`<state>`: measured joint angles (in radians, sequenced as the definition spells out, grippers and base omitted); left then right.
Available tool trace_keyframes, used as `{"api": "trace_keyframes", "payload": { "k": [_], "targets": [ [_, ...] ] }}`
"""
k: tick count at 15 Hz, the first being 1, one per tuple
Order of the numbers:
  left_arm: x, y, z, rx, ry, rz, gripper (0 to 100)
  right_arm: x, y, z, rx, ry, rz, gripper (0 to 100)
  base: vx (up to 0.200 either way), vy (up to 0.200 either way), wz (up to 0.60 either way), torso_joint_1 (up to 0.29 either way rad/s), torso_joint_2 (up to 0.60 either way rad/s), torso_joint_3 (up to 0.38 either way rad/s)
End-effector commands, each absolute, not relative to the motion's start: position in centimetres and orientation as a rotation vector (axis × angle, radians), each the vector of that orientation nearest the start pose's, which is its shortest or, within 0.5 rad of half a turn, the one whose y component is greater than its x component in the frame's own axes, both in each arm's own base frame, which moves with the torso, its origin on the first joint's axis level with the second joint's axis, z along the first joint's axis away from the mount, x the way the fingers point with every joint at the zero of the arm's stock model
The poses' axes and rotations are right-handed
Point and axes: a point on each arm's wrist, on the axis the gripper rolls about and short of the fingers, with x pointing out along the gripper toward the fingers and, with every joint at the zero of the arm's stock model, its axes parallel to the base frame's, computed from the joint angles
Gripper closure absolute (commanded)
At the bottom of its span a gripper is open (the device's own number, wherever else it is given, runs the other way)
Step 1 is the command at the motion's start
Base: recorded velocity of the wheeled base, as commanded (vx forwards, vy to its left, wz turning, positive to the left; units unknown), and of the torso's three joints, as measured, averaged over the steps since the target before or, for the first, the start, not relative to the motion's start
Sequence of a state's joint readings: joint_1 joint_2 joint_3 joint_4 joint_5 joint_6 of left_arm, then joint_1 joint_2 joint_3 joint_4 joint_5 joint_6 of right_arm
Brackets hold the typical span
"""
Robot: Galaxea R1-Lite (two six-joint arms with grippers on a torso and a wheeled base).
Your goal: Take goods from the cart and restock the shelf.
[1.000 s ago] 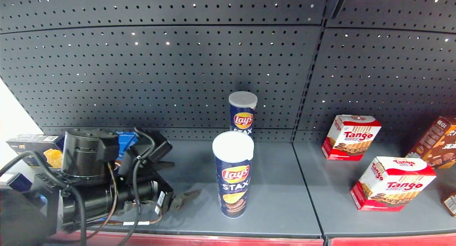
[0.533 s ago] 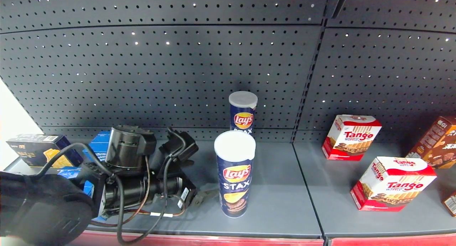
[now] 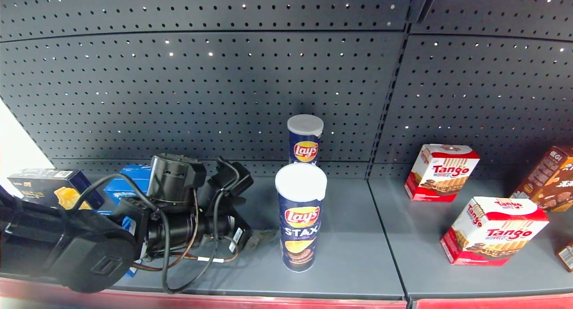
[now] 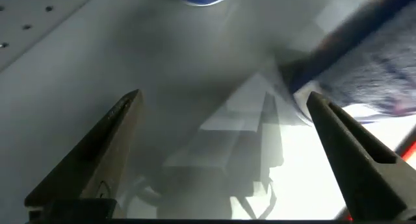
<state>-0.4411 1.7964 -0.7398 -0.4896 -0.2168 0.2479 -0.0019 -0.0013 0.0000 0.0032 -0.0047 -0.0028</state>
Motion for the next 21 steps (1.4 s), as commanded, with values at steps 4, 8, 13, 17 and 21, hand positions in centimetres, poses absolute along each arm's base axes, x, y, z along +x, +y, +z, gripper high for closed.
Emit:
{"api": "trace_keyframes", "payload": {
  "k": [4,8,13,17,21],
  "targets": [
    [28.8,-13.0,12.6,0.334,0.456,-0.692,0,-2.3,0.0,7.5,-0.003,0.003,-0.006,0,0.000,0.000,0.00,0.000,0.00,0.000],
    [28.8,-14.2,12.9,0.340,0.436,-0.728,0,-2.3,0.0,7.5,-0.005,0.003,-0.006,0,0.000,0.000,0.00,0.000,0.00,0.000],
    [28.8,-15.0,12.8,0.347,0.433,-0.749,0,-2.3,0.0,7.5,-0.003,0.003,-0.006,0,0.000,0.000,0.00,0.000,0.00,0.000],
    [28.7,-15.6,12.8,0.349,0.416,-0.764,0,-2.3,0.0,7.5,-0.003,0.003,-0.006,0,0.000,0.000,0.00,0.000,0.00,0.000],
    [28.6,-16.2,12.5,0.355,0.418,-0.783,0,-2.3,0.0,7.5,-0.003,0.003,-0.006,0,0.000,0.000,0.00,0.000,0.00,0.000]
  ]
}}
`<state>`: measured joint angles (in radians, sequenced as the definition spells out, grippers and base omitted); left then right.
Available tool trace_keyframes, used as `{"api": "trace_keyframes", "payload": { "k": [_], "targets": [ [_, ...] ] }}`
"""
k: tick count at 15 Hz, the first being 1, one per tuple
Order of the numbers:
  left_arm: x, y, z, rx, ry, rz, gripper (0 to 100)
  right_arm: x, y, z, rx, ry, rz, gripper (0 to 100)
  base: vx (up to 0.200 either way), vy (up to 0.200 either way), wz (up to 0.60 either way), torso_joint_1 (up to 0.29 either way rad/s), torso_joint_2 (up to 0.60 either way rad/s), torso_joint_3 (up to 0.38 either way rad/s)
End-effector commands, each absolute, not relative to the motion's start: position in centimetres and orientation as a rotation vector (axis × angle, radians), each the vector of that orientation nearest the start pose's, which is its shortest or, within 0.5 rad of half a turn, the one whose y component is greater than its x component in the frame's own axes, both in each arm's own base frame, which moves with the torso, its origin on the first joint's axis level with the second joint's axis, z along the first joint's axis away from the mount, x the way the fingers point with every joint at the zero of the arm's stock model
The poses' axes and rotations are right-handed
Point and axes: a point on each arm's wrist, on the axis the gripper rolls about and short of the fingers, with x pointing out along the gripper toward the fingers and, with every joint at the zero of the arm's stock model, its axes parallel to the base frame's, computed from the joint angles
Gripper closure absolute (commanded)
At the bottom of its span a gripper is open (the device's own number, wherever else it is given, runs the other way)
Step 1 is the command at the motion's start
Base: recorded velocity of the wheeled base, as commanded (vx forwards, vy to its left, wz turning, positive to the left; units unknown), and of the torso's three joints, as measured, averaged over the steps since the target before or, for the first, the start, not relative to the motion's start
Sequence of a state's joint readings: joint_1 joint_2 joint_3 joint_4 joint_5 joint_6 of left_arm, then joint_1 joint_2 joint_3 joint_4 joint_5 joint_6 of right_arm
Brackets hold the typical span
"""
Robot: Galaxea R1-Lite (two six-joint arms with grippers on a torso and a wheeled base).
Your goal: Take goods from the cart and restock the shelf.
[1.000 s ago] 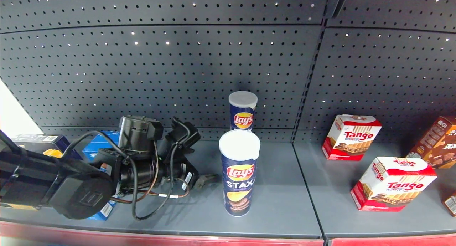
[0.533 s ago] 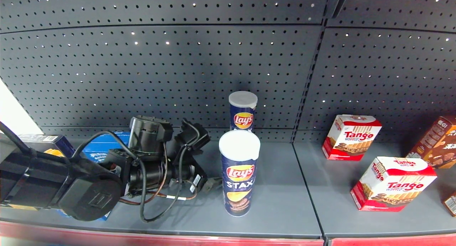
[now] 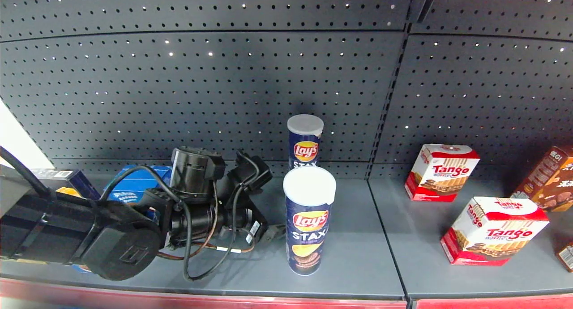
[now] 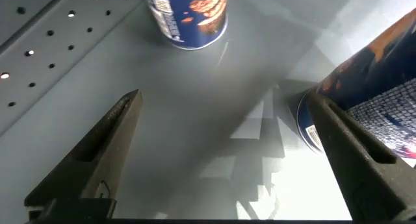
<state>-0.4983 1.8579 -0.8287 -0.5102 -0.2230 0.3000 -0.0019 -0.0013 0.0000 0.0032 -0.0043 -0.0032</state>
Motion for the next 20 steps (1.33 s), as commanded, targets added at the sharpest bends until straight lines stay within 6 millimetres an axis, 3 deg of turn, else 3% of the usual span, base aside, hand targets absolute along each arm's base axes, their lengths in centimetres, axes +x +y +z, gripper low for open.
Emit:
{"api": "trace_keyframes", "payload": {
  "k": [1,5,8,16,18,20],
  "targets": [
    [28.5,-16.2,12.5,0.355,0.420,-0.783,0,-2.3,0.0,7.5,-0.003,0.003,-0.006,0,0.000,0.000,0.00,0.000,0.00,0.000],
    [29.0,-14.9,12.2,0.363,0.435,-0.740,0,-2.3,0.0,7.5,-0.003,0.003,-0.006,0,0.000,0.000,0.00,0.000,0.00,0.000],
    [27.9,-14.0,12.0,0.407,0.441,-0.747,0,-2.3,0.0,7.5,-0.003,0.003,-0.006,0,0.000,0.000,0.00,0.000,0.00,0.000],
    [26.1,-13.8,12.0,0.418,0.448,-0.777,0,-2.3,0.0,7.5,-0.003,0.003,-0.006,0,0.000,0.000,0.00,0.000,0.00,0.000],
    [25.3,-12.2,13.2,0.407,0.419,-0.724,0,-2.3,0.0,7.5,-0.003,0.003,-0.006,0,0.000,0.000,0.00,0.000,0.00,0.000],
    [25.0,-10.2,16.3,0.392,0.320,-0.621,0,-2.3,0.0,7.5,-0.003,0.003,-0.006,0,0.000,0.000,0.00,0.000,0.00,0.000]
  ]
}}
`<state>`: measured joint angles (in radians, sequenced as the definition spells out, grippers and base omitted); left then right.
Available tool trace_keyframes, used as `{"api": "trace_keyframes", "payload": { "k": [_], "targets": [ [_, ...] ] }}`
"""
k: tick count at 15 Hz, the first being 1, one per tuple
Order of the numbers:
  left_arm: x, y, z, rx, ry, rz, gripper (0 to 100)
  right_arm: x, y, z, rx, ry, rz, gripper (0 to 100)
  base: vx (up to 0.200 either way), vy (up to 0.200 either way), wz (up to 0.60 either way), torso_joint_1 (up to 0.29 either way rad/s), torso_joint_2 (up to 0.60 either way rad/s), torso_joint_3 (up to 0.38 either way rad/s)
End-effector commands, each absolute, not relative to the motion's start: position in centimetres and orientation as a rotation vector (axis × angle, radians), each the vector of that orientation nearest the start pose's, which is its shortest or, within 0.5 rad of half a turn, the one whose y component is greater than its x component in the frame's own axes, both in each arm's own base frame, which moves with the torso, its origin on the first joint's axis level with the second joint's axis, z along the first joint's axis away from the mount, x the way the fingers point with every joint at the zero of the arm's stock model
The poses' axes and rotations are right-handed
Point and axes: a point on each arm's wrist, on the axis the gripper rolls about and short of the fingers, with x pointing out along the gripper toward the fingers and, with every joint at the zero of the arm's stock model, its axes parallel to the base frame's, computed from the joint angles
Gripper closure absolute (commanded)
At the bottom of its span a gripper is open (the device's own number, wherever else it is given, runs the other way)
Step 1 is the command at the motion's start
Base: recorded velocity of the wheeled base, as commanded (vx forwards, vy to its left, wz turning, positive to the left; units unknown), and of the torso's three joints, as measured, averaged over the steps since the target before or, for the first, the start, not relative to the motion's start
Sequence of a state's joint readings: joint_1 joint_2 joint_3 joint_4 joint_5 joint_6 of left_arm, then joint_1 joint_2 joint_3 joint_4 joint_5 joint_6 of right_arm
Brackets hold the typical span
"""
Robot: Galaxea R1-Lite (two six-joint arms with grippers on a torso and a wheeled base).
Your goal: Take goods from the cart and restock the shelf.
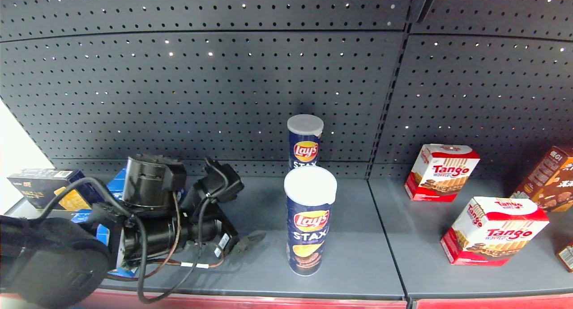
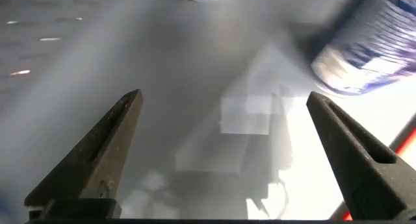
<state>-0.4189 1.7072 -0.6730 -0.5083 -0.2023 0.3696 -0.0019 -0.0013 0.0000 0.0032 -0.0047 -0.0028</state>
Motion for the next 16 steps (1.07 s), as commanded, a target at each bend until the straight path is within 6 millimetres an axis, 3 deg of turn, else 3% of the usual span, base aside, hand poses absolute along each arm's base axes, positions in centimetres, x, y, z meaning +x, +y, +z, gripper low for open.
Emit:
{"api": "trace_keyframes", "payload": {
  "k": [1,3,6,8,14,16],
  "targets": [
    [25.0,-9.7,17.2,0.390,0.295,-0.585,0,-2.3,0.0,7.5,-0.003,0.003,-0.006,0,0.000,0.000,0.00,0.000,0.00,0.000],
    [23.8,-7.5,20.5,0.376,0.192,-0.453,0,-2.3,0.0,7.5,-0.003,0.003,-0.006,0,0.000,0.000,0.00,0.000,0.00,0.000],
    [20.6,-5.9,23.0,0.284,0.111,-0.311,0,-2.3,0.0,7.5,-0.003,0.003,-0.006,0,0.000,0.000,0.00,0.000,0.00,0.000],
    [16.6,-4.5,24.1,0.152,0.048,-0.197,0,-2.3,0.0,7.5,-0.003,0.003,-0.006,0,0.000,0.000,0.00,0.000,0.00,0.000],
    [4.2,-0.6,20.2,0.100,-0.089,-0.076,0,-2.3,0.0,7.5,-0.003,0.003,-0.006,0,0.000,0.000,0.00,0.000,0.00,0.000],
    [1.2,0.1,16.7,0.070,-0.138,-0.018,0,-2.3,0.0,7.5,-0.003,0.003,-0.006,0,0.000,0.000,0.00,0.000,0.00,0.000]
  ]
}}
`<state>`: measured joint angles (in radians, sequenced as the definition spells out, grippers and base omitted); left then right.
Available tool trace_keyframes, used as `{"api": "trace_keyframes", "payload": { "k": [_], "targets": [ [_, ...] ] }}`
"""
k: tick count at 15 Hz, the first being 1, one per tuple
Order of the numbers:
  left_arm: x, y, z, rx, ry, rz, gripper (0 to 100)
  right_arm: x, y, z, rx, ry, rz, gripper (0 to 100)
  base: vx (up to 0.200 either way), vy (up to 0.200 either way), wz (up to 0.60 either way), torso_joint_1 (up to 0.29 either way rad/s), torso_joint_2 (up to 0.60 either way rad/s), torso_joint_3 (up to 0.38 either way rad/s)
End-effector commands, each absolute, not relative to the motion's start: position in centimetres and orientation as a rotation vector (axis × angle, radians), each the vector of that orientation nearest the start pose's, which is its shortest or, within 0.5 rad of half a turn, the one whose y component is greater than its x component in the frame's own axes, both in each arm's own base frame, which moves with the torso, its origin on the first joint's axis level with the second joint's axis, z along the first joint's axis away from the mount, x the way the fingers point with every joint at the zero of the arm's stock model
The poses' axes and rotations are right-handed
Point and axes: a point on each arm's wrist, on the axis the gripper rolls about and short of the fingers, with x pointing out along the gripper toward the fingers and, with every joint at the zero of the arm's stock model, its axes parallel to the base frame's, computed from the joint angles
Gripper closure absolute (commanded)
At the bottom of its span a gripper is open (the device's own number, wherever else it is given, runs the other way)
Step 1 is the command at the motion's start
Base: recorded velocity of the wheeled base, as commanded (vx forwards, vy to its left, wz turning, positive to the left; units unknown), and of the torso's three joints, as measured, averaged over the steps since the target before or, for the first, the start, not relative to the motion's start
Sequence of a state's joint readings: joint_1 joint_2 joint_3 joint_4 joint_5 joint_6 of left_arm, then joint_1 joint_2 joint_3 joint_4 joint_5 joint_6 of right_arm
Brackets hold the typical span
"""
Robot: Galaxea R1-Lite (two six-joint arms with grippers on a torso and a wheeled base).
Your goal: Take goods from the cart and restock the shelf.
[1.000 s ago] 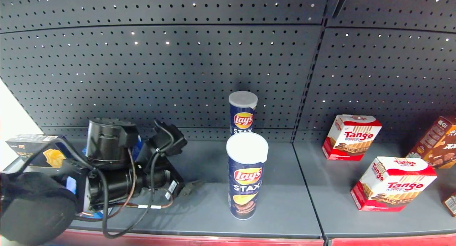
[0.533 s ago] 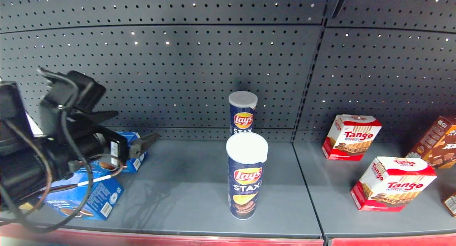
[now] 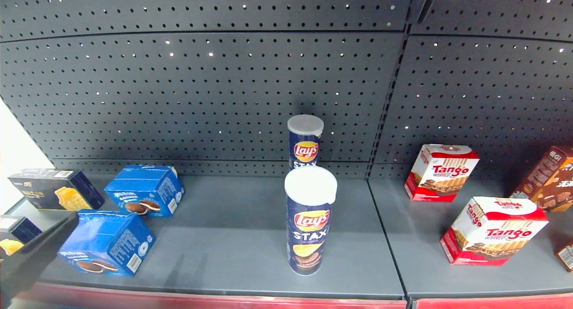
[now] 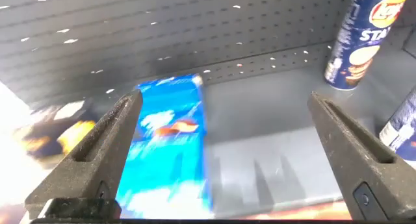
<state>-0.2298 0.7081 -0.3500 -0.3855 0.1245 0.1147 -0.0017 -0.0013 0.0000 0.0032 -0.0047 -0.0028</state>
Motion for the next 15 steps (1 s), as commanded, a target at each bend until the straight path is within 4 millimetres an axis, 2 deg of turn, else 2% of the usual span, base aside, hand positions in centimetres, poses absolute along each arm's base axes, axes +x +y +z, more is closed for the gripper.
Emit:
{"api": "trace_keyframes", "payload": {
  "k": [1,2,3,4,6,8,11,15],
  "targets": [
    [0.1,0.3,15.2,0.064,-0.167,0.016,0,-2.3,0.0,7.5,-0.003,0.003,-0.006,0,0.000,0.000,0.00,0.000,0.00,0.000],
    [0.1,0.3,15.2,0.064,-0.167,0.016,0,-2.3,0.0,7.5,-0.003,0.003,-0.006,0,0.000,0.000,0.00,0.000,0.00,0.000],
    [-0.9,0.4,13.0,0.039,-0.195,0.052,0,-2.3,0.0,7.5,-0.003,0.003,-0.006,0,0.000,0.000,0.00,0.000,0.00,0.000],
    [-0.9,0.4,11.7,0.041,-0.172,0.056,0,-2.3,0.0,7.5,-0.003,0.003,-0.006,0,0.000,0.000,0.00,0.000,0.00,0.000],
    [-1.3,0.4,10.6,0.042,-0.137,0.064,0,-2.3,0.0,7.5,-0.003,0.003,-0.006,0,0.000,0.000,0.00,0.000,0.00,0.000],
    [-1.6,0.4,8.9,0.012,-0.032,0.074,0,-2.3,0.0,7.5,-0.003,0.003,-0.006,0,0.000,0.000,0.00,0.000,0.00,0.000],
    [-1.6,0.4,8.1,-0.060,0.048,0.072,0,-2.3,0.0,7.5,-0.003,0.003,-0.006,0,0.000,0.000,0.00,0.000,0.00,0.000],
    [-1.6,0.3,8.1,-0.044,0.046,0.047,0,-2.3,0.0,7.5,-0.003,0.003,-0.006,0,0.000,0.000,0.00,0.000,0.00,0.000]
  ]
}}
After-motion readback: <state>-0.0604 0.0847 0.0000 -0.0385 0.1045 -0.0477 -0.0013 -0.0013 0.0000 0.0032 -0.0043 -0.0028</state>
